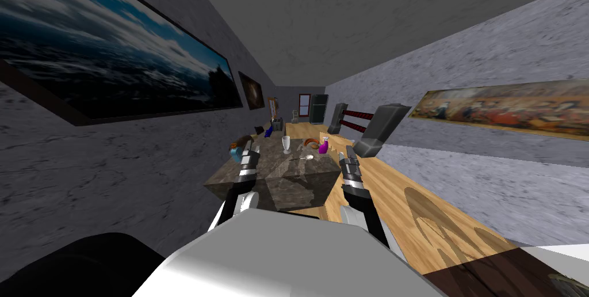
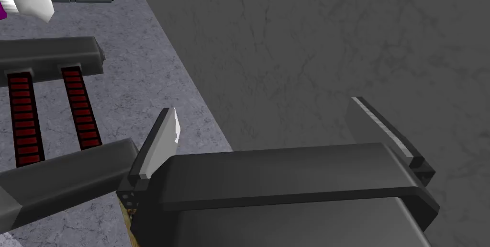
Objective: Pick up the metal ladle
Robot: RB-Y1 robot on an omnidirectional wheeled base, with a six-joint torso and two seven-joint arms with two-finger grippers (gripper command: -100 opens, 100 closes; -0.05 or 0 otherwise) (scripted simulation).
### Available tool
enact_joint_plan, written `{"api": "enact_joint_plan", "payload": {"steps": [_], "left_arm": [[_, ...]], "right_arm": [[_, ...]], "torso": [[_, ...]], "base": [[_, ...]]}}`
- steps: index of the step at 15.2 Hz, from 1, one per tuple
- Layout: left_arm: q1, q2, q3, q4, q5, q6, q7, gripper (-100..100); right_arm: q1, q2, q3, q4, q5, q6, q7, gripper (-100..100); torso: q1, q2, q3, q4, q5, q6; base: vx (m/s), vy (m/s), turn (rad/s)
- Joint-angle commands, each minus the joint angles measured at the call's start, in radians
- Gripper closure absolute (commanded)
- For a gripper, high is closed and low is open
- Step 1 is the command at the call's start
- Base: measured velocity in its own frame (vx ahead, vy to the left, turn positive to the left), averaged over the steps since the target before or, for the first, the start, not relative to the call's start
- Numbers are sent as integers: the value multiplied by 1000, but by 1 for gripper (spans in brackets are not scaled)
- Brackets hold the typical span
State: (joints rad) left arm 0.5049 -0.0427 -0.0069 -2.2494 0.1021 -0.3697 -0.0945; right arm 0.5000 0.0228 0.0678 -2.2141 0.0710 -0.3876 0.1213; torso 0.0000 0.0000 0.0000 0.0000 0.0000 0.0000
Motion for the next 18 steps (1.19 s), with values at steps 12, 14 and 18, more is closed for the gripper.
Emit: {"api": "enact_joint_plan", "payload": {"steps": [12,14,18], "left_arm": [[0,0,0,0,0,0,0,0],[0,0,0,0,0,0,0,0],[0,0,0,0,0,0,0,0]], "right_arm": [[-18,-260,11,79,33,-43,19,-100],[-22,-297,16,101,42,-55,23,-100],[-26,-372,22,124,52,-68,28,-100]], "torso": [[1,3,2,1,0,0],[1,3,2,1,0,0],[1,4,2,1,0,0]], "base": [[-29,15,60],[-42,16,60],[-51,22,101]]}}
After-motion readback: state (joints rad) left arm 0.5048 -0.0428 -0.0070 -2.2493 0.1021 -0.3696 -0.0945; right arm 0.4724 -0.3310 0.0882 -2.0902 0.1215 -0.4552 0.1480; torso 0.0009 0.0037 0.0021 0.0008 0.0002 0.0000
